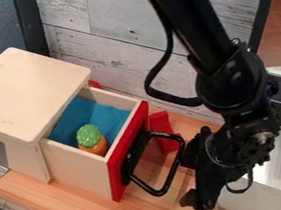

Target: Pushes the door of the drawer and closes it

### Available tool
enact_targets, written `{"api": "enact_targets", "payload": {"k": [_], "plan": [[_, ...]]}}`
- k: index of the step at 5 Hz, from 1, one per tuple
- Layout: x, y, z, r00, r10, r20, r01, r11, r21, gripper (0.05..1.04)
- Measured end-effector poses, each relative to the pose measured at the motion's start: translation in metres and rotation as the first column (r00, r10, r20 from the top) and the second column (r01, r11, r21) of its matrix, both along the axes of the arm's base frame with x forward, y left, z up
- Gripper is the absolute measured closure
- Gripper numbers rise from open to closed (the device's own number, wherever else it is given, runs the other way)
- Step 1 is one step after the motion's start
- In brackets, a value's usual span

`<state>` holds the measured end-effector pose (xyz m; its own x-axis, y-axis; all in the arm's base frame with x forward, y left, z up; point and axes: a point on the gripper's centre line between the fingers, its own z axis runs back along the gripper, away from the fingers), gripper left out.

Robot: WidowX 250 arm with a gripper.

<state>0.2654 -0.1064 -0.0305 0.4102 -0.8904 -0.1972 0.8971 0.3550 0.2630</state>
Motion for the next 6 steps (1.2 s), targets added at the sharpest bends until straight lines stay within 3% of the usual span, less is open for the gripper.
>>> {"api": "enact_targets", "payload": {"k": [3,5,6], "plan": [[0.005,0.029,-0.006,0.999,0.035,-0.003,-0.035,0.999,0.037,0.085],[0.009,0.068,-0.009,0.993,0.119,-0.011,-0.118,0.991,0.069,0.085],[0.010,0.090,-0.003,0.989,0.145,-0.002,-0.145,0.988,0.061,0.085]]}}
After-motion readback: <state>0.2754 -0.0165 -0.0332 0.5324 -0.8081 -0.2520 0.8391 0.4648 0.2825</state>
